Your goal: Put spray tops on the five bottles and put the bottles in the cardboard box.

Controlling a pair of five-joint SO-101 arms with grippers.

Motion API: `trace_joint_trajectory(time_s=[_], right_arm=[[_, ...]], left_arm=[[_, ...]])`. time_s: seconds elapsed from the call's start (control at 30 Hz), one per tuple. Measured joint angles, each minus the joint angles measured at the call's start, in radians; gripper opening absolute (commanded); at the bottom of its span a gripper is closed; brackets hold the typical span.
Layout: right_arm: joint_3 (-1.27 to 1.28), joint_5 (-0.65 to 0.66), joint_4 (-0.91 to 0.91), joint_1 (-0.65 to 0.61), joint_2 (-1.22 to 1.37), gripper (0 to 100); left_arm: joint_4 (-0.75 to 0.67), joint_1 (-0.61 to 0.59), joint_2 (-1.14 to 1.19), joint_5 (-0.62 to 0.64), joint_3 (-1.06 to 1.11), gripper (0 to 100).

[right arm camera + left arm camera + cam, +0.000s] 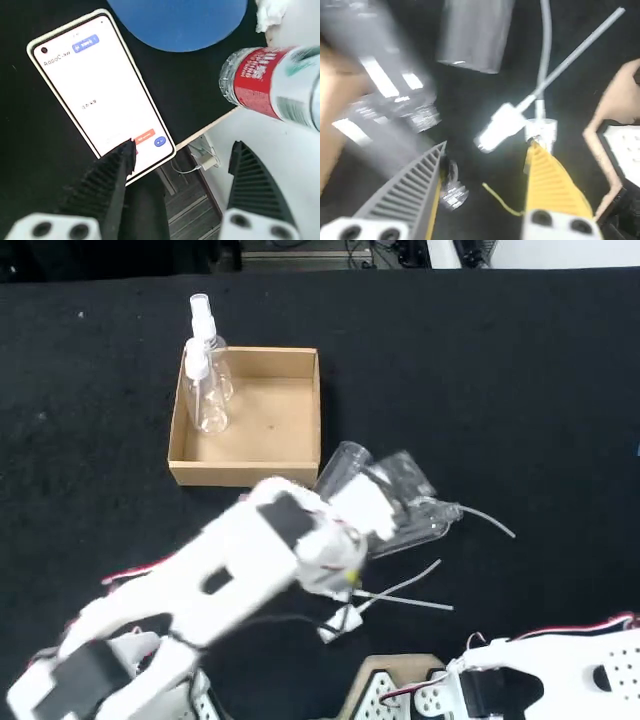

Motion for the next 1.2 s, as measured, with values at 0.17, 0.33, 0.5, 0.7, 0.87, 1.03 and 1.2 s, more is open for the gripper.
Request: trace_joint_trajectory(time_s=[0.17,0.33,0.5,0.7,0.87,1.03,1.2], right_arm=[[0.107,-0.005,0.0,-0.037,-0.163,27.6],[0.354,-0.005,0.0,-0.107,-0.385,27.6],[0.614,-0.002,0.0,-0.166,-0.58,27.6],[0.755,0.008,-0.055,-0.172,-0.624,27.6],[0.775,0.008,-0.095,-0.172,-0.626,27.6],[0.775,0.008,-0.098,-0.172,-0.626,27.6],[0.775,0.008,-0.101,-0.172,-0.626,27.6]], left_arm=[[0.115,-0.101,-0.218,-0.032,-0.008,22],[0.117,-0.075,-0.279,-0.037,0.115,22],[-0.012,0.094,-0.276,-0.035,0.298,22],[-0.236,0.16,-0.17,0.0,0.411,22],[-0.376,0.169,-0.017,0.025,0.413,22],[-0.451,0.172,0.078,0.066,0.41,22],[-0.451,0.172,0.081,0.068,0.41,22]])
